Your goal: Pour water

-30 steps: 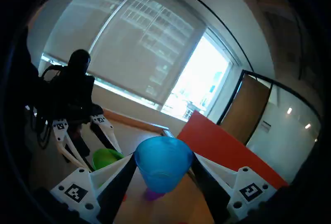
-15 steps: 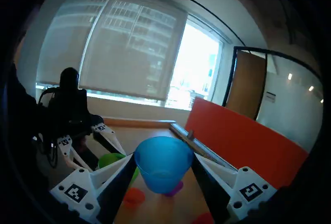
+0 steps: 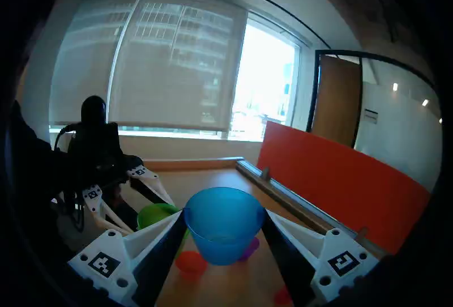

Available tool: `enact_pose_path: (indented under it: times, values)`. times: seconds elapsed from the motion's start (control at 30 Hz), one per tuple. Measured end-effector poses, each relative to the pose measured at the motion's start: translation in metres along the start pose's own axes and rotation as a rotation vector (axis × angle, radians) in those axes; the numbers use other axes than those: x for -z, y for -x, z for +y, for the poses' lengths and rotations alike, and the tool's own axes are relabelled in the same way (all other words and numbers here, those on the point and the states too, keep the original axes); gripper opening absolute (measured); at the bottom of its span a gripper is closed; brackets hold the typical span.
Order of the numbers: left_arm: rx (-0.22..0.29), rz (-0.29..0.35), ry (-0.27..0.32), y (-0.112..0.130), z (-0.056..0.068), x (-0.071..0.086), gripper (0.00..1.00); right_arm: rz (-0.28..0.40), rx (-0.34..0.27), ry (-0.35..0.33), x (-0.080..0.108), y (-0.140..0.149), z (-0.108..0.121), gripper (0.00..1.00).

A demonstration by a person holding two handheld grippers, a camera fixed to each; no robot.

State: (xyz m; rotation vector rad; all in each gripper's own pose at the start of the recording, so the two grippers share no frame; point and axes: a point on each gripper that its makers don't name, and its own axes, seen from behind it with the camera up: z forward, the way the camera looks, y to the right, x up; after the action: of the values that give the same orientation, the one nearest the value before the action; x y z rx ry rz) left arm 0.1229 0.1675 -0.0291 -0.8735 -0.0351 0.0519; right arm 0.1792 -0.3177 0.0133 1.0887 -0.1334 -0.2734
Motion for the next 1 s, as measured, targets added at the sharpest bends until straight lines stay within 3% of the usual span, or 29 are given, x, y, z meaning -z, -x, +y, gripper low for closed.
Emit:
enact_pose_path:
  times: [1.0]
  values:
    - [0.018, -0.032, -0.027, 0.016, -0.010, 0.006, 0.85, -0.046, -0.063, -0.006, 0.030, 0.052, -0.014, 0.92]
